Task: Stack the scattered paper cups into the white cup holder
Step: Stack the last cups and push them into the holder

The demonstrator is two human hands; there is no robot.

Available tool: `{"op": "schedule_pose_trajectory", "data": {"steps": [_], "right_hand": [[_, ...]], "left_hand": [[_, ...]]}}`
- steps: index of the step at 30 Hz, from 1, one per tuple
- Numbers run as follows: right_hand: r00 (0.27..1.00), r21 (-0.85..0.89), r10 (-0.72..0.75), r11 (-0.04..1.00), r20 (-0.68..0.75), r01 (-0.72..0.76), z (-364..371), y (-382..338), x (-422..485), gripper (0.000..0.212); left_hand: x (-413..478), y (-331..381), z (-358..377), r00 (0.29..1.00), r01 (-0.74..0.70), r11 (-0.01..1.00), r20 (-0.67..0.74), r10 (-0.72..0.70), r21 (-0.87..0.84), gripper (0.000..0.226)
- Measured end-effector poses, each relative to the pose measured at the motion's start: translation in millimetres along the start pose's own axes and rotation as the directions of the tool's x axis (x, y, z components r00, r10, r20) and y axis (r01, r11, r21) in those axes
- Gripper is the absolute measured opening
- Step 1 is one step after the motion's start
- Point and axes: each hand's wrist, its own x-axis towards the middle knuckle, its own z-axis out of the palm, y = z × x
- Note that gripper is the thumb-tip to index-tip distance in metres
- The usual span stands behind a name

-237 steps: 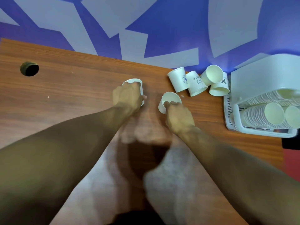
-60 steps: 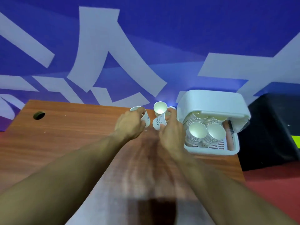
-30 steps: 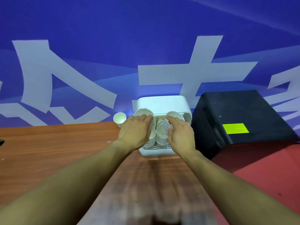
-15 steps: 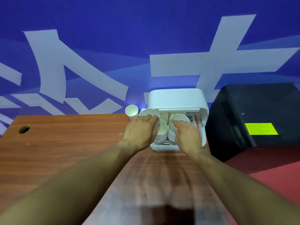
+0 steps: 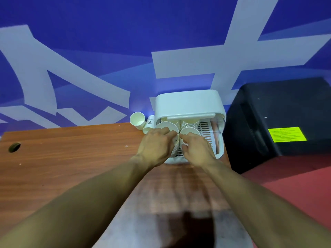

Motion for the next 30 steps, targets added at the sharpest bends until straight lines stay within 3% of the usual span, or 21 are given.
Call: {"op": "schedule_pose_trajectory", "data": {"steps": [7, 11, 19, 22, 26, 30], "right_hand": [[0.999, -0.007, -0.024, 1.0, -0.03, 0.024, 2, 1, 0, 0.037], [1.0, 0.0, -0.01, 1.0, -0.021, 0.01, 3, 1, 0, 0.04], [0.998, 0.018, 0.052, 0.998, 0.018, -0.052, 2, -6, 2, 0.041], [0.995, 0.045, 0.099, 0.994, -0.027, -0.098, 4, -11, 4, 0.037], [0.971, 0.033, 0.073, 0.997, -0.23, -0.067, 5, -33, 9, 0.026], [0.938, 0.074, -0.024, 0.996, -0.345, 0.053, 9, -74, 23, 0.026]], "left_hand": [[3, -5, 25, 0.976, 0.037, 0.997, 0.215, -0.022, -0.069, 0.014], [7, -4, 30, 0.964, 0.061, 0.992, 0.264, -0.03, -0.108, 0.021], [6, -12, 33, 0.952, 0.043, 0.989, 0.307, 0.002, -0.139, 0.012], [0, -20, 37, 0.983, 0.077, 0.945, 0.181, -0.019, -0.318, 0.023], [-7, -31, 32, 0.971, 0.135, 0.853, -0.107, -0.216, -0.504, 0.014], [-15, -63, 26, 0.935, 0.257, 0.845, -0.099, -0.339, -0.47, 0.015]]}}
